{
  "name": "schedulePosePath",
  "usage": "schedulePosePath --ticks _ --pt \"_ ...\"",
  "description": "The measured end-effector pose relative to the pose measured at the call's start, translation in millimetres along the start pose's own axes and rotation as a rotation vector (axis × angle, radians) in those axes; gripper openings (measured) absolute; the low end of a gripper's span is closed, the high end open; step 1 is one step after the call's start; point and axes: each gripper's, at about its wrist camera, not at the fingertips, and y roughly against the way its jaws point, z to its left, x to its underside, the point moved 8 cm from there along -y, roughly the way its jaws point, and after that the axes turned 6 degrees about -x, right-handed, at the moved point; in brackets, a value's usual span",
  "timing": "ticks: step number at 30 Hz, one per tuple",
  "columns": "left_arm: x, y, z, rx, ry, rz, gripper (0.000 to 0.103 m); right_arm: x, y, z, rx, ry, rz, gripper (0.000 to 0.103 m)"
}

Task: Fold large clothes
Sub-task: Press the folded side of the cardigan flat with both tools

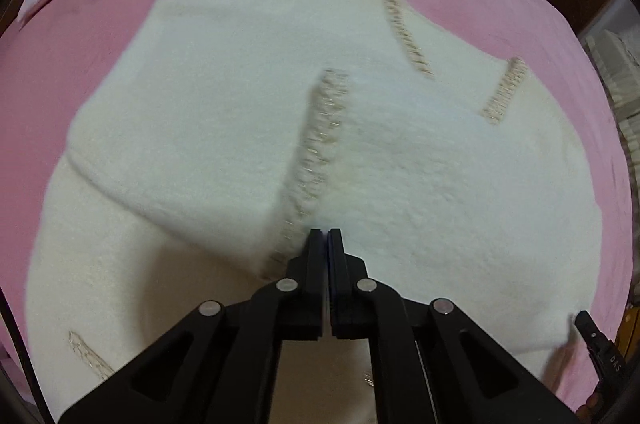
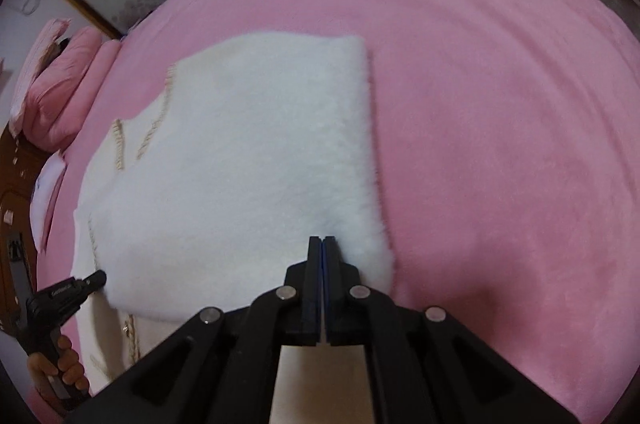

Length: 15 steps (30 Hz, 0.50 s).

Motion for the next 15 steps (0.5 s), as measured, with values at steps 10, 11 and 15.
schedulePosePath --ticks 10,11,15 --pt "-23 -26 -103 0.425 0.174 0.046 0.001 32 -76 124 -0.470 -0.135 0.137 0.000" --pt "-33 -31 -108 0.427 0.180 0.030 0.001 23 -82 128 -0.465 -0.138 0.129 0.000" --pt "-68 -37 -100 0.333 0.157 -0.047 0.001 -21 -106 128 -0.471 -0.177 0.122 0.000"
